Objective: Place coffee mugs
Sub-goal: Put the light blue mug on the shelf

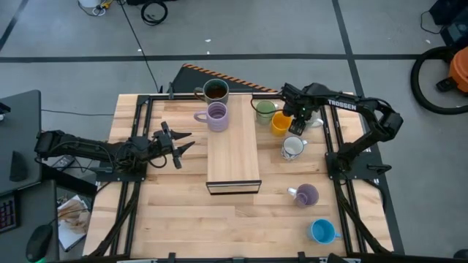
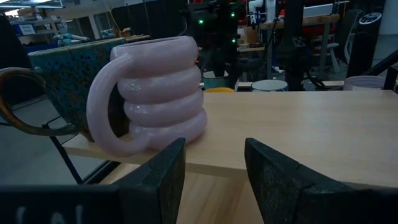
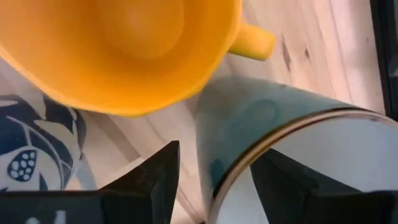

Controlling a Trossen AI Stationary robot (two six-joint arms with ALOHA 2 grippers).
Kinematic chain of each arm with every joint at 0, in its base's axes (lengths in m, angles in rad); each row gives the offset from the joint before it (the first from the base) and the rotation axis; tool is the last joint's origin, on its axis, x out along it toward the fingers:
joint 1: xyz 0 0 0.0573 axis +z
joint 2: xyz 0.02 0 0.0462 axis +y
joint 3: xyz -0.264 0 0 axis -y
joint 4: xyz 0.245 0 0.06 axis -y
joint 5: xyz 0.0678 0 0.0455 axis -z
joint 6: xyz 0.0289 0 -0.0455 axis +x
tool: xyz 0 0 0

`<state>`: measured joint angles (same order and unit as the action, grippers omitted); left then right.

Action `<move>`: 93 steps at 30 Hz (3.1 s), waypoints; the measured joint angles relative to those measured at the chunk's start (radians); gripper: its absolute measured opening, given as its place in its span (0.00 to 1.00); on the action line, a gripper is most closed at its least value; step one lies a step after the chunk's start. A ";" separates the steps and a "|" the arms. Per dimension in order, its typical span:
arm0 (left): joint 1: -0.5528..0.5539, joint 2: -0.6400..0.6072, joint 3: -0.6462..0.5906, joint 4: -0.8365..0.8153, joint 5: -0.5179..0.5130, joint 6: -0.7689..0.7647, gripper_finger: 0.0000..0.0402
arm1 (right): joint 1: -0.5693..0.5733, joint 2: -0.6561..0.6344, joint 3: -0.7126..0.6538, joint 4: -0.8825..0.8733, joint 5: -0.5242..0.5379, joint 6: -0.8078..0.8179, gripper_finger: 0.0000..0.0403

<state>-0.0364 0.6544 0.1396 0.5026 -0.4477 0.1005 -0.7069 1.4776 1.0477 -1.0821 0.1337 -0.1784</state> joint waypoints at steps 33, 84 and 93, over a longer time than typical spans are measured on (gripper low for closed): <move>0.000 0.000 0.000 -0.006 0.000 -0.006 0.43 | 0.075 -0.156 -0.001 -0.092 0.152 0.013 0.10; -0.001 0.000 0.000 -0.007 0.000 -0.011 0.43 | 0.317 0.338 0.911 -0.129 -0.058 -0.057 0.10; -0.001 0.000 0.000 -0.007 0.000 -0.011 0.43 | 0.314 0.357 0.909 -0.116 -0.067 -0.031 0.10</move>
<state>-0.0372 0.6540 0.1398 0.4960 -0.4480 0.0891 -0.3929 1.8347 1.9572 -1.1983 0.0664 -0.2091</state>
